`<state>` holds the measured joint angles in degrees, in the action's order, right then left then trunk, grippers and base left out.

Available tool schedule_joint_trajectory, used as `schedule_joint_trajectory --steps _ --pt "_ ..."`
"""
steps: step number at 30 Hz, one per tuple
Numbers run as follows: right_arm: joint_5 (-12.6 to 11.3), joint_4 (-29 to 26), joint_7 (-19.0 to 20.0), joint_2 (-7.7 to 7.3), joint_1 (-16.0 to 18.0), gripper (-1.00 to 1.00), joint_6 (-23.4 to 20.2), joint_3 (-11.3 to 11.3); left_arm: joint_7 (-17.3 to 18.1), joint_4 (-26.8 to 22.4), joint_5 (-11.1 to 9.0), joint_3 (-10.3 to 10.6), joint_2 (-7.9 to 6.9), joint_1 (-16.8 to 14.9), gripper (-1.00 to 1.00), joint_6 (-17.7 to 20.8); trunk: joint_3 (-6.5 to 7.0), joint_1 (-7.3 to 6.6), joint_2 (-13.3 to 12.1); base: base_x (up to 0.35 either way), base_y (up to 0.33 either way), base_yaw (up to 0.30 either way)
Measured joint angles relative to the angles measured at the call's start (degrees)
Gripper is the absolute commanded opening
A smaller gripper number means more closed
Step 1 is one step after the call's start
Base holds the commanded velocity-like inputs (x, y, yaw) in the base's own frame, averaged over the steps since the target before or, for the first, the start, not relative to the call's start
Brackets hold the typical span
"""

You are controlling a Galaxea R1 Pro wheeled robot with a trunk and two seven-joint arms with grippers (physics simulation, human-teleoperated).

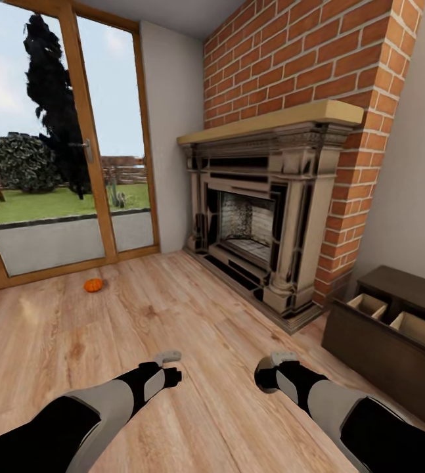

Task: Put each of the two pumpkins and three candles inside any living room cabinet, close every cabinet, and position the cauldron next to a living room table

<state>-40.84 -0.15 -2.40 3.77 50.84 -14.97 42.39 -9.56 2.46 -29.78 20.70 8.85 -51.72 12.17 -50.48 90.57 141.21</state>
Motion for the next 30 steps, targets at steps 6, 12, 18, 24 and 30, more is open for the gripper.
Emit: schedule_joint_trajectory --steps 6,12,18,24,30 --pt "-0.02 0.00 0.00 0.00 0.00 -1.00 0.00 -0.01 0.00 0.01 -0.01 0.00 0.00 0.00 1.00 0.00 0.17 0.00 0.00 0.225 0.227 0.235" --pt "-0.01 0.00 -0.01 0.00 0.00 -1.00 0.00 -0.02 0.00 0.02 -0.01 0.00 -0.01 0.00 1.00 0.00 0.37 0.00 0.00 0.231 0.200 0.258" --pt "-0.01 0.00 -0.01 0.00 0.00 -1.00 -0.01 -0.02 0.00 0.01 -0.01 0.00 -0.01 0.01 1.00 0.01 0.55 0.00 0.00 0.243 0.152 0.264" --pt "-0.01 0.01 -0.02 0.00 0.00 -1.00 -0.02 0.00 0.01 0.00 -0.01 0.00 -0.02 0.01 1.00 0.02 0.69 -0.01 0.00 0.297 0.043 0.270" --pt "-0.01 0.01 -0.03 0.00 -0.02 -1.00 -0.02 0.06 0.01 0.00 -0.02 0.00 -0.01 0.02 1.00 0.02 0.70 -0.01 0.00 0.329 0.004 0.285"
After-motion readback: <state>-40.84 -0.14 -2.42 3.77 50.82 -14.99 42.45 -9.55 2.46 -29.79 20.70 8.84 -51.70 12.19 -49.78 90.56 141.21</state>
